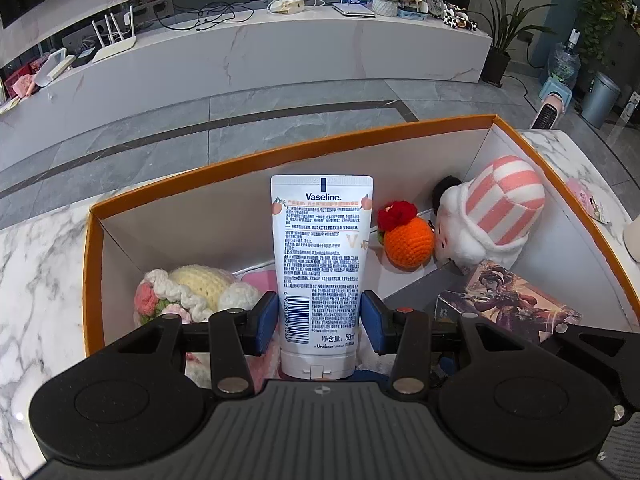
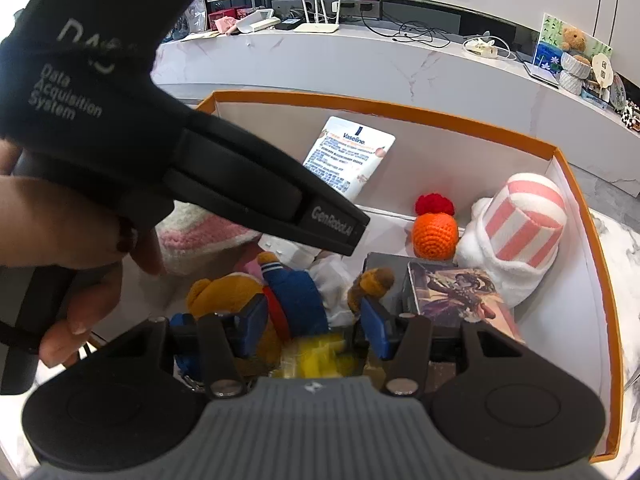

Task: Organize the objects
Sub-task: 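Lower the tube and tape measure into the orange box and open both tools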

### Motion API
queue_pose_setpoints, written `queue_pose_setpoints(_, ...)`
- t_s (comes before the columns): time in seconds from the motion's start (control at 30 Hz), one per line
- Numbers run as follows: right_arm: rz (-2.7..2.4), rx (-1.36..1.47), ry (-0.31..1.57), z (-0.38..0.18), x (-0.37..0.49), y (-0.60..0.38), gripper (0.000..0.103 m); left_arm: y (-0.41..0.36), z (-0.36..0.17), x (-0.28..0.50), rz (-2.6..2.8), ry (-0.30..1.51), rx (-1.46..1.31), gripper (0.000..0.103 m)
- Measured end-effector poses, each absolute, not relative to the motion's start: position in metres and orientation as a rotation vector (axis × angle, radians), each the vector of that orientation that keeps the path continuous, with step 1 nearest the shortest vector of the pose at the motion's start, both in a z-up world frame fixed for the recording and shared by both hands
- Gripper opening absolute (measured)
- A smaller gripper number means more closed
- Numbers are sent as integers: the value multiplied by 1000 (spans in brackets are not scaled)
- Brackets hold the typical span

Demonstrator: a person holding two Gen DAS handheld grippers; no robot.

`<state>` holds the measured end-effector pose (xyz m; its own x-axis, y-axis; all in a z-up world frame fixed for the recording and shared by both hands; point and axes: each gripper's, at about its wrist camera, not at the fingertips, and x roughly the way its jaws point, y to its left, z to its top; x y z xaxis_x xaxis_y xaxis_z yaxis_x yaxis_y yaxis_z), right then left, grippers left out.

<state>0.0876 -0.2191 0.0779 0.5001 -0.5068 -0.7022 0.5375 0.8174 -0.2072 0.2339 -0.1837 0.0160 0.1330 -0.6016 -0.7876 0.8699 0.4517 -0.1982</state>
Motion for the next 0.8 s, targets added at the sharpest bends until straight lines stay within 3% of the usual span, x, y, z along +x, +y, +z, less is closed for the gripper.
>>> queue_pose_setpoints(0.37,-635,33,834,77,88,-220,55,-186,17,230,-1093,929,370,54)
queue_pose_setpoints(0.5,-641,37,833,77,88,-221,63,-188,17,227,-1094,918,389,54)
queue_pose_setpoints(0.8,-644,44,829,79,85,-224,71,-188,20,225,-1088,913,381,58)
